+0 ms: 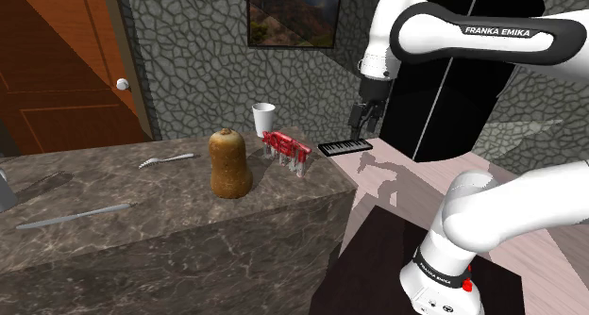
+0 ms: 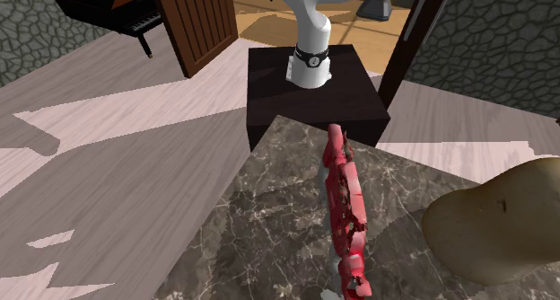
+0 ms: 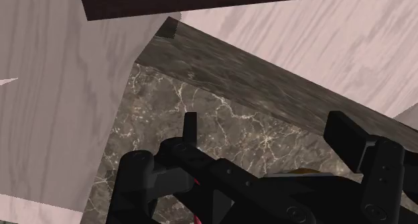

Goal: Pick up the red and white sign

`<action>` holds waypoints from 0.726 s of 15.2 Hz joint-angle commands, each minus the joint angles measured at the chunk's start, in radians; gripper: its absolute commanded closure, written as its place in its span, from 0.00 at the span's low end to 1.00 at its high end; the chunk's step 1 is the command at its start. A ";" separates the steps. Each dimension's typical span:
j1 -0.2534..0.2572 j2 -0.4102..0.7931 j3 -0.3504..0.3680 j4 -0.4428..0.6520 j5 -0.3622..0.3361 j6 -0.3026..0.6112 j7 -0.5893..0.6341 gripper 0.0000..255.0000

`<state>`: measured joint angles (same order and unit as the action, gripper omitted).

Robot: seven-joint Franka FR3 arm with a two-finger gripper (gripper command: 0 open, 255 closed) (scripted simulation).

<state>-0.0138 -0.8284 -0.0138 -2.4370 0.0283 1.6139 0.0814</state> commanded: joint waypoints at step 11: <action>-0.008 0.380 -0.024 0.137 -0.019 0.251 -0.032 0.00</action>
<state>-0.0221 -0.4863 -0.0371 -2.3191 0.0095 1.8448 0.0502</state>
